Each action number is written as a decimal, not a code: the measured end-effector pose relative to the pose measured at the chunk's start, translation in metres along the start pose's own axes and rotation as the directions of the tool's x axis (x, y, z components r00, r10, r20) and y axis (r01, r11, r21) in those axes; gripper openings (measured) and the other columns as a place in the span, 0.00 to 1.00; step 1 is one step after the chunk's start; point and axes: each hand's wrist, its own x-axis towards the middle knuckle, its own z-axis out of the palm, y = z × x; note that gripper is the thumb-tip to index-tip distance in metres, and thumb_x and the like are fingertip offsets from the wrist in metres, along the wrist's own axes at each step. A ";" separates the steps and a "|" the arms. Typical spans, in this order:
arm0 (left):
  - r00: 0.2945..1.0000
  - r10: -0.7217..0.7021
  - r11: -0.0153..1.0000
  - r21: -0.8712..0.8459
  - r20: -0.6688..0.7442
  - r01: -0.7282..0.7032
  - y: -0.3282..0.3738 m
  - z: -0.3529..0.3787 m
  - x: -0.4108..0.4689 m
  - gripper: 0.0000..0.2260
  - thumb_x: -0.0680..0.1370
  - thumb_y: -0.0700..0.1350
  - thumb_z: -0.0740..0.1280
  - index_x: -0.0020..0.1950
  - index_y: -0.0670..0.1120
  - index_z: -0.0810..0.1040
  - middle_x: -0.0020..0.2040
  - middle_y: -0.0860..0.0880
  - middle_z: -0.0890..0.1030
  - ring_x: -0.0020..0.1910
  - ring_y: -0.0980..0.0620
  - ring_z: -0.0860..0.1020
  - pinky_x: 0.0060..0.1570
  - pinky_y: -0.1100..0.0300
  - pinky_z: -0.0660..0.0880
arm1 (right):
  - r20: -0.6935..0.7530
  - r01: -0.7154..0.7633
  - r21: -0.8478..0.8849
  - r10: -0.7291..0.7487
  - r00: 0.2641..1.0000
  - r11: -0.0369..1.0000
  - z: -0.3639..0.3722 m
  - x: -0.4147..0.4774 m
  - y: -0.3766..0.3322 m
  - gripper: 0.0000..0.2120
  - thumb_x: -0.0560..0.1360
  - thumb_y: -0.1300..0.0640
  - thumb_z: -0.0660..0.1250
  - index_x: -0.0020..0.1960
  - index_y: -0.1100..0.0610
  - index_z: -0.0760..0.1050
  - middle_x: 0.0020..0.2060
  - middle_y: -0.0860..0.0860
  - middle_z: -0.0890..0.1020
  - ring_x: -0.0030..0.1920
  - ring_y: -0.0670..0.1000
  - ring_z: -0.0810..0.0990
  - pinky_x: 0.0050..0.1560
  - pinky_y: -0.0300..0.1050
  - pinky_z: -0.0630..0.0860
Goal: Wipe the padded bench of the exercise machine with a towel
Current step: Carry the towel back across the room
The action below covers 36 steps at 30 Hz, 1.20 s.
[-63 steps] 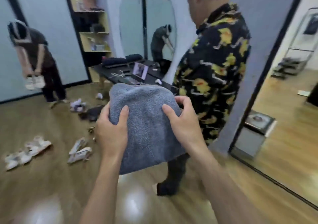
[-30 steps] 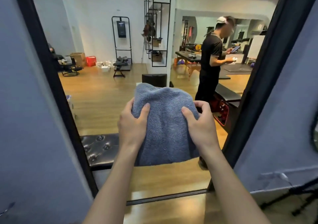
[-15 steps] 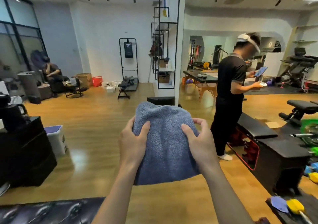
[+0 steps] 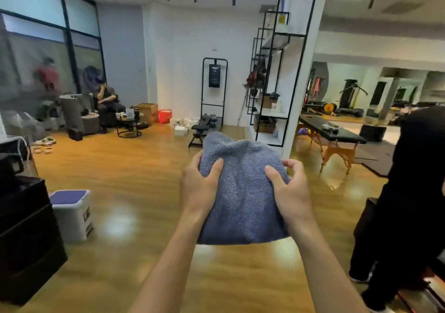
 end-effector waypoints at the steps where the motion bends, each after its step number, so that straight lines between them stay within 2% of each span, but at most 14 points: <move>1: 1.000 0.000 1.000 0.006 0.001 0.000 -0.011 0.013 0.033 0.14 0.76 0.53 0.68 0.60 0.51 0.79 0.48 0.55 0.84 0.47 0.57 0.81 0.46 0.58 0.77 | -0.007 0.003 -0.004 -0.003 1.000 1.000 0.015 0.033 0.009 0.12 0.67 0.40 0.69 0.48 0.36 0.69 0.46 0.46 0.83 0.45 0.45 0.83 0.45 0.47 0.78; 6: 1.000 -0.002 1.000 0.019 0.003 0.002 -0.082 0.080 0.184 0.17 0.76 0.53 0.69 0.63 0.49 0.78 0.51 0.53 0.84 0.48 0.55 0.81 0.46 0.59 0.76 | 0.001 0.000 -0.011 0.000 1.000 1.000 0.088 0.191 0.065 0.16 0.66 0.38 0.68 0.50 0.40 0.70 0.49 0.48 0.83 0.48 0.49 0.82 0.53 0.58 0.78; 9: 1.000 -0.007 1.000 0.019 -0.019 0.007 -0.137 0.125 0.274 0.17 0.76 0.53 0.69 0.63 0.49 0.78 0.52 0.52 0.84 0.50 0.53 0.82 0.52 0.53 0.78 | 0.004 0.021 -0.007 -0.021 1.000 1.000 0.136 0.289 0.113 0.16 0.68 0.41 0.69 0.52 0.44 0.71 0.44 0.45 0.82 0.42 0.43 0.82 0.50 0.55 0.79; 11: 0.999 -0.004 0.999 0.034 -0.048 0.005 -0.172 0.152 0.334 0.17 0.76 0.53 0.69 0.63 0.49 0.78 0.53 0.52 0.84 0.50 0.54 0.82 0.53 0.53 0.78 | 0.023 0.030 -0.005 -0.030 0.999 1.000 0.170 0.354 0.145 0.14 0.71 0.44 0.70 0.53 0.45 0.70 0.44 0.45 0.82 0.41 0.43 0.82 0.47 0.52 0.79; 14: 0.997 0.005 0.999 0.039 -0.083 -0.002 -0.215 0.188 0.429 0.16 0.76 0.52 0.69 0.63 0.50 0.79 0.51 0.55 0.84 0.49 0.56 0.81 0.51 0.56 0.78 | 0.067 0.031 0.021 -0.032 0.997 0.999 0.221 0.453 0.180 0.14 0.73 0.45 0.70 0.55 0.46 0.70 0.46 0.46 0.82 0.44 0.45 0.82 0.47 0.51 0.79; 19: 0.993 0.008 0.998 0.057 -0.117 -0.001 -0.275 0.230 0.585 0.17 0.76 0.52 0.69 0.63 0.49 0.78 0.52 0.54 0.83 0.49 0.56 0.81 0.51 0.56 0.78 | 0.111 0.029 0.058 -0.036 0.993 0.998 0.311 0.604 0.218 0.15 0.74 0.47 0.69 0.58 0.48 0.70 0.54 0.51 0.80 0.51 0.49 0.80 0.55 0.54 0.78; 22: 0.992 0.021 0.999 0.052 -0.122 -0.015 -0.328 0.256 0.678 0.17 0.76 0.53 0.69 0.63 0.50 0.78 0.52 0.55 0.83 0.49 0.58 0.81 0.51 0.56 0.78 | 0.128 0.022 0.061 -0.030 0.991 0.998 0.370 0.690 0.255 0.15 0.75 0.47 0.69 0.58 0.47 0.69 0.52 0.50 0.80 0.50 0.50 0.81 0.54 0.56 0.78; 25: 0.994 0.024 0.998 0.053 -0.110 -0.018 -0.391 0.285 0.777 0.17 0.76 0.53 0.69 0.63 0.50 0.78 0.53 0.55 0.83 0.50 0.57 0.81 0.52 0.56 0.78 | 0.110 0.027 0.041 -0.031 0.993 0.999 0.434 0.778 0.298 0.15 0.75 0.46 0.68 0.58 0.48 0.69 0.49 0.46 0.80 0.46 0.45 0.81 0.49 0.50 0.78; 27: 0.994 0.026 0.999 0.039 -0.108 -0.022 -0.427 0.306 0.845 0.14 0.76 0.53 0.69 0.60 0.51 0.79 0.50 0.56 0.83 0.48 0.59 0.81 0.50 0.55 0.78 | 0.091 0.031 0.037 -0.034 0.995 0.999 0.474 0.837 0.321 0.15 0.75 0.47 0.68 0.58 0.48 0.69 0.46 0.44 0.80 0.41 0.39 0.80 0.40 0.40 0.76; 29: 0.994 0.034 0.999 0.034 -0.101 -0.031 -0.459 0.327 0.914 0.15 0.76 0.52 0.69 0.61 0.50 0.80 0.52 0.54 0.83 0.50 0.56 0.81 0.53 0.53 0.77 | 0.075 0.035 0.031 -0.037 0.996 0.999 0.513 0.899 0.340 0.14 0.75 0.47 0.68 0.57 0.48 0.69 0.44 0.40 0.78 0.38 0.32 0.78 0.32 0.32 0.71; 33: 0.998 0.018 0.999 0.038 -0.065 -0.015 -0.514 0.372 1.044 0.20 0.76 0.53 0.68 0.66 0.48 0.77 0.60 0.50 0.81 0.59 0.51 0.79 0.60 0.50 0.75 | 0.056 0.027 0.017 -0.028 0.998 0.999 0.577 1.018 0.375 0.14 0.76 0.47 0.67 0.57 0.47 0.68 0.44 0.39 0.76 0.38 0.28 0.75 0.30 0.30 0.69; 36: 0.998 0.013 1.000 0.019 -0.061 -0.012 -0.567 0.409 1.130 0.16 0.76 0.52 0.68 0.62 0.49 0.79 0.52 0.53 0.83 0.51 0.55 0.81 0.53 0.57 0.77 | 0.034 0.042 0.003 -0.042 0.999 0.999 0.626 1.108 0.416 0.14 0.75 0.46 0.68 0.57 0.46 0.69 0.44 0.38 0.76 0.39 0.27 0.74 0.29 0.29 0.69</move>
